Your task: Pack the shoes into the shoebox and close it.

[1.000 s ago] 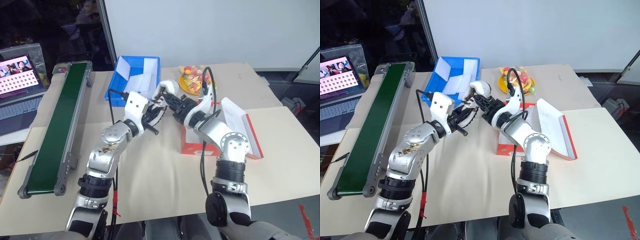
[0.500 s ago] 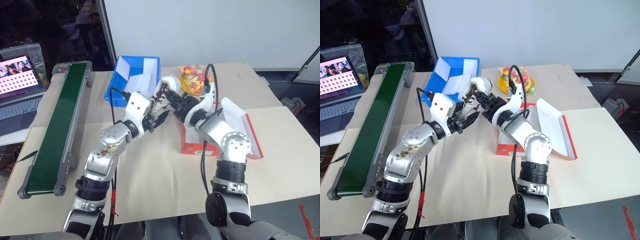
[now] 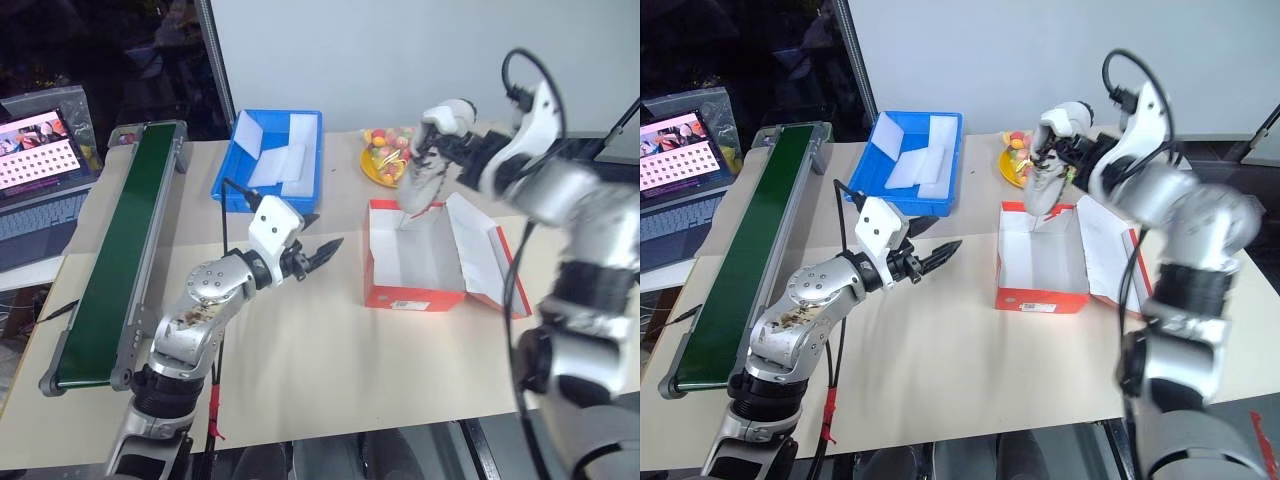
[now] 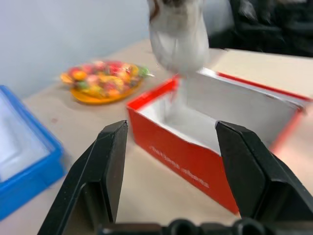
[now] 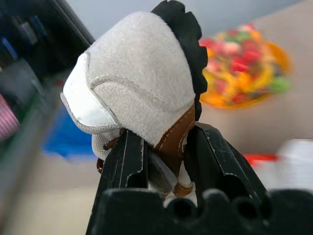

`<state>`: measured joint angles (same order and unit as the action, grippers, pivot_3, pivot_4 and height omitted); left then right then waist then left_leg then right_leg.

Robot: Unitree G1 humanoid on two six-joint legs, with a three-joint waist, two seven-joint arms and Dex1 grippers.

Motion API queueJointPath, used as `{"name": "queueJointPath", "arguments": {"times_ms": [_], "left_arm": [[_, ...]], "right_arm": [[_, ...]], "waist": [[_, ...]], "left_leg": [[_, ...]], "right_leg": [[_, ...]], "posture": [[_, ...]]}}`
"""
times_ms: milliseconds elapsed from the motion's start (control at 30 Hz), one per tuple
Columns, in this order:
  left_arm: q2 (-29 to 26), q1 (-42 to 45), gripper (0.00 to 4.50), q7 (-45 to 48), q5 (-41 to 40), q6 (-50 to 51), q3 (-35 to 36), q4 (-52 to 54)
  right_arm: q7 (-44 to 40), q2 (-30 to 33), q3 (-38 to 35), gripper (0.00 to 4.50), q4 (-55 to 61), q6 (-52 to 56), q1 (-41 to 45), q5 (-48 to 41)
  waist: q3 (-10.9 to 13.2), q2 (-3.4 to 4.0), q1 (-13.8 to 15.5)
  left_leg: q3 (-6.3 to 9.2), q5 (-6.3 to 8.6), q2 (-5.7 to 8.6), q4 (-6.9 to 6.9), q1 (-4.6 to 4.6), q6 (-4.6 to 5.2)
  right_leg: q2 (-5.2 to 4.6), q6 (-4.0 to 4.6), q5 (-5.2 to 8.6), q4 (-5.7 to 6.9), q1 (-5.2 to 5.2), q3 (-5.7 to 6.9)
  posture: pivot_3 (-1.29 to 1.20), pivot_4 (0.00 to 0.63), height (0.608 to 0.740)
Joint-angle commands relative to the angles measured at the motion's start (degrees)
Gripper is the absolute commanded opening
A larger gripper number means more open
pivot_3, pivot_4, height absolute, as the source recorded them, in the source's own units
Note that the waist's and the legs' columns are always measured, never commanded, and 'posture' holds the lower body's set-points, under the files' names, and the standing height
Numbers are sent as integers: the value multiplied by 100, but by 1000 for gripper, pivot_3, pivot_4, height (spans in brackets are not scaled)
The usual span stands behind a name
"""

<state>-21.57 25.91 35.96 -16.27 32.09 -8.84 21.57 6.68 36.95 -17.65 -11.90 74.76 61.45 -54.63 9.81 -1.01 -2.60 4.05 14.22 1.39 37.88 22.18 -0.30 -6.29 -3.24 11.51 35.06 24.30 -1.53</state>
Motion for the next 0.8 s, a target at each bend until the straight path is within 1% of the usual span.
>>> {"name": "queueJointPath", "arguments": {"times_ms": [33,167,233,367,567,667,800], "left_arm": [[-242,12,3040,697,-181,-563,-48,-55],[-407,-20,3040,1079,-54,-1054,-198,-290],[-402,-33,3040,1163,-8,-1192,-286,-354],[-300,-50,3040,1096,35,-1243,-385,-355],[-200,-79,3040,1015,61,-1145,-409,-289],[-169,-74,3040,940,38,-1066,-368,-227],[-184,-96,3040,906,40,-1054,-382,-130]], "right_arm": [[-503,333,321,1064,-737,858,592,300],[-941,479,627,1064,-1650,1274,1182,808],[-1239,471,938,1064,-2021,1322,1318,1097],[-1986,573,1735,1064,-2437,1120,1305,1711],[-3039,605,2697,1064,-3026,877,1260,2469],[-3439,558,2952,1064,-3376,620,1249,2816],[-3881,338,3061,1064,-3783,302,1224,3164]], "waist": [[0,0,-18],[1,1,4],[1,1,14],[1,1,34],[1,1,32],[1,1,23],[1,1,13]], "left_leg": [[-9,4,0,0,-1,7],[-32,9,-2,0,1,16],[-37,12,-2,1,7,20],[-44,21,-2,4,14,36],[-49,22,-1,7,15,37],[-53,22,-1,9,11,36],[-54,22,-1,13,9,36]], "right_leg": [[0,0,0,-1,0,-8],[0,0,0,-4,8,-24],[-1,-1,-1,0,9,-26],[-3,-4,-2,-7,8,-27],[-4,-5,-2,-4,14,-31],[-3,-6,-2,0,14,-35],[-3,-6,-3,1,12,-36]], "posture": [[0,150,740],[0,150,740],[0,150,740],[0,150,740],[0,150,740],[0,150,740],[0,150,740]]}}
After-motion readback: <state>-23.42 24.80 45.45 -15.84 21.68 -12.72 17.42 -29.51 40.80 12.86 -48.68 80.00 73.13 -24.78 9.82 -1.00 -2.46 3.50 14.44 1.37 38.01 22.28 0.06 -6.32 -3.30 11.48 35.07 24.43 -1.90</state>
